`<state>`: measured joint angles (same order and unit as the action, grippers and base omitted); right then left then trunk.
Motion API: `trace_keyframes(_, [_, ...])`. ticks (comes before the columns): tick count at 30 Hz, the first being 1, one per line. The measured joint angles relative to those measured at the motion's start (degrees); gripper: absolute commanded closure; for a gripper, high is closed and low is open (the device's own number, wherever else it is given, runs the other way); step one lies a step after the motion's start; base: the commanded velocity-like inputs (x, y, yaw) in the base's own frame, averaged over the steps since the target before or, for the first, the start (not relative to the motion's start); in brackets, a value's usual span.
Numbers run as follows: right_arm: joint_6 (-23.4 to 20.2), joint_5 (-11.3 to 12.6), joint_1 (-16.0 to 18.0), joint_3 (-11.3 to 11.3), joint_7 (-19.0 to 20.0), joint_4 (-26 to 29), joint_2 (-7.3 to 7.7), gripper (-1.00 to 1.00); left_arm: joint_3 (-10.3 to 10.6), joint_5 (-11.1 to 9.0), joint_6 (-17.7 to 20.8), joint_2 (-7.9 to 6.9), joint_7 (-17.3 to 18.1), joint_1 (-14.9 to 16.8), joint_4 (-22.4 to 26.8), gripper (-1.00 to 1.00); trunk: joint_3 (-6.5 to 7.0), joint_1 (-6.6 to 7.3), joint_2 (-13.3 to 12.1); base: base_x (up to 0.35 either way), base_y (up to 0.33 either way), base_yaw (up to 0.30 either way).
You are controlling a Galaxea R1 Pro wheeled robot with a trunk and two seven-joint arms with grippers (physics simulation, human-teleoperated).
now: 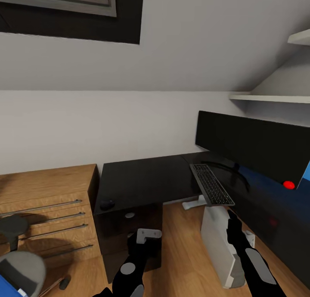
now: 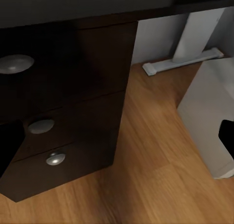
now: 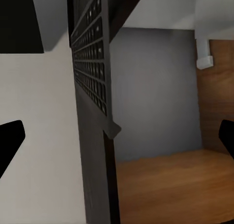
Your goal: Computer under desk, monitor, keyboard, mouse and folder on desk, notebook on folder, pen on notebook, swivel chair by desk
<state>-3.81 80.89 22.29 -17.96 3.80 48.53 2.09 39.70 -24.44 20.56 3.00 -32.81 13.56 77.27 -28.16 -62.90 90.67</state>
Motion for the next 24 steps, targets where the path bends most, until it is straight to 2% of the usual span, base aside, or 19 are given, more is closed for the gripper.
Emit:
trace_keyframes(10, [0.00,0.00,0.00,0.00,-0.13,-0.09,0.02,-1.00,0.18,-0.02,-0.05,-0.08,-0.04,0.00,0.01,-1.00,0.00,0.00,0.00,0.103,0.000,0.000])
trace_keyframes(24, [0.00,-0.01,0.00,0.00,-0.15,-1.34,0.03,-1.00,0.44,0.05,-0.84,-0.19,-0.05,0.00,0.08,-1.00,0.00,0.00,0.00,0.161,0.000,0.000])
